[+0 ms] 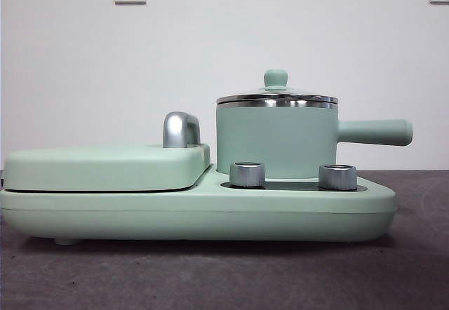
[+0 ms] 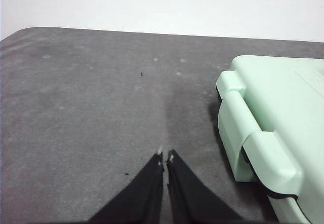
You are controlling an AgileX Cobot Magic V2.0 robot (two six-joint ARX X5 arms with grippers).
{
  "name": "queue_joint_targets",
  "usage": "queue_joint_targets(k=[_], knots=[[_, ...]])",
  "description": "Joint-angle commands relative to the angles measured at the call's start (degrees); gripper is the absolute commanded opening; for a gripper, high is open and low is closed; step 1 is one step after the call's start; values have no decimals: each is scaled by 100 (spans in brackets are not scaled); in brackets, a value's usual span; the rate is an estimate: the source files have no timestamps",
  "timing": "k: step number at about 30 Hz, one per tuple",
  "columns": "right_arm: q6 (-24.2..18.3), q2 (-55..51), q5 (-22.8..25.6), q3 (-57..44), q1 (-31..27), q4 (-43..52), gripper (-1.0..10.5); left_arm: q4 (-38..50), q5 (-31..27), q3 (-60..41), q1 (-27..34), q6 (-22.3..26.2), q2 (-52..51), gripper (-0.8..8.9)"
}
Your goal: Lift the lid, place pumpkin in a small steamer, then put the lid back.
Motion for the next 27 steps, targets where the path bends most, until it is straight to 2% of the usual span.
queue_joint_targets(k=[1,6,14,27], knots=[[-385,-192,339,-350,-87,166,21,-37,-17,-109,7,-4,-11,19],[-420,-409,662,-730,-111,166,21,-37,-17,-109,7,-4,-11,19],[-442,-409,800,-850,79,-442,21,-37,-17,-109,7,-4,-11,19],[-463,-409,807,-850,210,-295,21,-44,-17,-107,7,-2,-11,19]])
